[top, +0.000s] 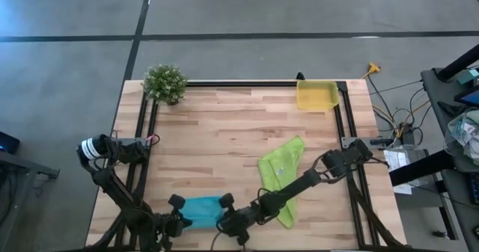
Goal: Roll microfiber towels into tight, uniform cylinder then place into a basket
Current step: Roll the blue microfiber towel
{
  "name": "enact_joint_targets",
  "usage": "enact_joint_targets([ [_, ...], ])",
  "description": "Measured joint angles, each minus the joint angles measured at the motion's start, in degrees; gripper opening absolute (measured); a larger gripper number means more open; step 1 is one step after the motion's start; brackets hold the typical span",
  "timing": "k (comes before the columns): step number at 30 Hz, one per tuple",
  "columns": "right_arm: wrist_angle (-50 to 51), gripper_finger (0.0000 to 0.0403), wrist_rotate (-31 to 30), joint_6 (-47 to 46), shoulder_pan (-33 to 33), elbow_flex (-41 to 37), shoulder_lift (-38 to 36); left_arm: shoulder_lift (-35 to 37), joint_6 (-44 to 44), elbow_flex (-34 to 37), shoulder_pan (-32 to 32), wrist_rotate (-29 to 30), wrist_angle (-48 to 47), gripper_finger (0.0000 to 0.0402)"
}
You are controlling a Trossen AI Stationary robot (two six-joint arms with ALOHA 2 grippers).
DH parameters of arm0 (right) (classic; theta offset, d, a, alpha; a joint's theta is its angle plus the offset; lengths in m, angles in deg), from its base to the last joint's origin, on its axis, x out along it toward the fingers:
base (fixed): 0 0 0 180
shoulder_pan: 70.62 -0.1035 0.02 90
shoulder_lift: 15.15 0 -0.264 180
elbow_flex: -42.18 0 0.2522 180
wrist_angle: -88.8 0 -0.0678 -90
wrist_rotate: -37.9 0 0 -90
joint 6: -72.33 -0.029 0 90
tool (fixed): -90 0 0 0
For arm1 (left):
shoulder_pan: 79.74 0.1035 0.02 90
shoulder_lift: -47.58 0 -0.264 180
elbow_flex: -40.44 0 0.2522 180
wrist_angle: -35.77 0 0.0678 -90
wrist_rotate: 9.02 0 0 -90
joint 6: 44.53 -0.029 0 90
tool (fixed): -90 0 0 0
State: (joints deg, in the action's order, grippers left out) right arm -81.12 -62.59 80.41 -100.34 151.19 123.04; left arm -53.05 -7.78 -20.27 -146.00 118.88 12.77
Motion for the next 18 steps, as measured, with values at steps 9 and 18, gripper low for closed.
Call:
enact_joint_targets([
  [9,-0.4,0.0009,4.6,-7.2,1.3,0.0,0.0,5.2,-2.4,-0.3,-0.7,-3.3,-0.4,0.0067],
  [18,-2.2,0.0009,7.8,-15.3,1.3,0.0,0.0,6.8,-2.3,-0.3,-1.0,-3.3,-0.1,0.0131],
])
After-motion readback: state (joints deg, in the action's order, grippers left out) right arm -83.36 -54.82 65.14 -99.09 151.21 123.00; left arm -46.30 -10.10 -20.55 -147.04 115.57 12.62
